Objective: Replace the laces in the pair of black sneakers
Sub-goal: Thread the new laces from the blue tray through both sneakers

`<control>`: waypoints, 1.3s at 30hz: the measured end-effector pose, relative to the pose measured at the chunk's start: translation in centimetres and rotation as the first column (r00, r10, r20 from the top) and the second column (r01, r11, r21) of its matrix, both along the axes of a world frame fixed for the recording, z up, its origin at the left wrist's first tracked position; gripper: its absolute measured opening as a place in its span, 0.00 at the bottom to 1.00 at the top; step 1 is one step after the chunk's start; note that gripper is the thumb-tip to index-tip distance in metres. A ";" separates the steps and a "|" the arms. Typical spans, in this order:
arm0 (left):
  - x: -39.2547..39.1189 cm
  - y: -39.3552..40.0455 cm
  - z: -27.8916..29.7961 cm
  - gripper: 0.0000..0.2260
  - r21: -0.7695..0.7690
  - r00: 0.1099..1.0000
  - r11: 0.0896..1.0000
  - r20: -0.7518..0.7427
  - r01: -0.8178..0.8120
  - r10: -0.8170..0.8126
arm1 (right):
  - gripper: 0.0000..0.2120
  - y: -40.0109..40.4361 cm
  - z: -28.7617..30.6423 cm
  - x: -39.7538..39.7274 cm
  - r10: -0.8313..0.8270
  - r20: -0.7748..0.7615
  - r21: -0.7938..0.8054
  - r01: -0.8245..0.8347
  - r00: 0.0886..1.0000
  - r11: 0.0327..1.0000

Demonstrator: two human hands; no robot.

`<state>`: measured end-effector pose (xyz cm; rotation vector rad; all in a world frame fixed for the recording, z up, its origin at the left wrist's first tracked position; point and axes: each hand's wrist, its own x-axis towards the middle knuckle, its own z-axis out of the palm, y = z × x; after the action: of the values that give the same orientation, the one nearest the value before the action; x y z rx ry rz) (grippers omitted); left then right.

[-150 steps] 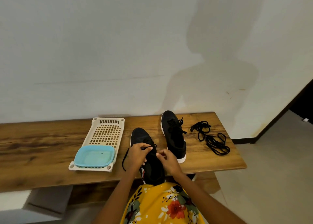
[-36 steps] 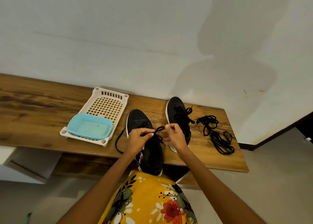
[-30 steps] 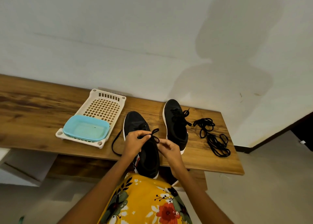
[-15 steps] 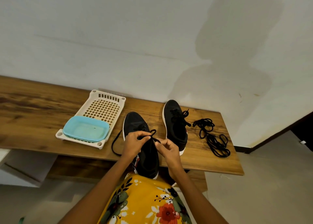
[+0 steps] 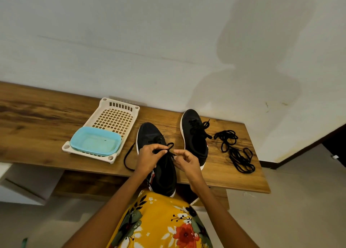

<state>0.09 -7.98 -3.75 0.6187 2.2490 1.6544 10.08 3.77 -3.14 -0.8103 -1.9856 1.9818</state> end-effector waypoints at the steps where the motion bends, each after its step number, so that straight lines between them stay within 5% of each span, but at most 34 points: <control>1: 0.0 0.0 0.0 0.06 -0.002 1.000 1.000 0.002 -0.001 0.001 | 0.06 0.0 0.1 -0.1 0.012 0.005 0.048 -0.012 1.000 0.999; 9: 0.1 -0.2 0.4 0.06 -0.012 1.000 1.000 -0.010 -0.005 0.005 | 0.07 0.1 -0.2 -0.5 -0.006 0.096 0.207 -0.014 0.995 0.978; 12: 0.1 -0.2 0.5 0.07 -0.023 1.000 1.000 -0.007 0.006 -0.006 | 0.03 0.7 1.0 -1.0 -0.005 0.038 0.388 -0.011 0.999 0.921; 14: 0.0 -0.3 0.5 0.06 -0.024 1.000 1.000 -0.012 0.014 -0.014 | 0.16 1.3 2.6 -1.7 0.105 0.033 0.569 -0.105 0.994 0.815; 16: -0.1 -0.4 0.6 0.06 -0.027 0.999 0.999 -0.008 0.033 -0.034 | 0.26 2.0 3.8 -2.8 0.289 0.196 0.720 -0.338 0.937 0.606; 18: -0.2 -0.3 0.9 0.06 -0.045 0.999 0.998 -0.006 0.045 -0.045 | 0.31 2.4 4.3 -4.1 0.382 0.441 0.757 -0.565 0.812 0.328; 20: -0.4 -0.3 0.9 0.07 -0.050 0.998 0.997 -0.004 0.060 -0.061 | 0.29 2.6 4.4 -5.0 0.417 0.548 0.710 -0.667 0.725 0.225; 26: -0.8 -0.5 0.4 0.08 -0.191 0.972 0.981 -0.220 0.045 -0.087 | 0.16 3.1 5.9 -6.0 0.533 0.577 0.569 -0.773 0.619 0.282; 30: -0.9 -0.5 0.9 0.08 -0.213 0.976 0.976 -0.196 0.053 -0.096 | 0.17 3.6 7.0 -6.7 0.541 0.636 0.506 -0.826 0.551 0.246; 37: -0.8 -0.3 2.0 0.08 -0.339 0.969 0.935 -0.181 0.099 -0.169 | 0.19 4.5 5.7 -5.3 0.446 0.603 0.684 -0.717 0.661 0.137; 39: -0.9 -0.3 2.1 0.08 -0.356 0.968 0.929 -0.179 0.105 -0.178 | 0.21 5.1 5.5 -4.5 0.409 0.487 0.757 -0.607 0.772 0.244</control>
<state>-0.82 -8.24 -1.64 0.8718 2.4901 1.1330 5.53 8.88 2.36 -0.0093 -3.1895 0.6011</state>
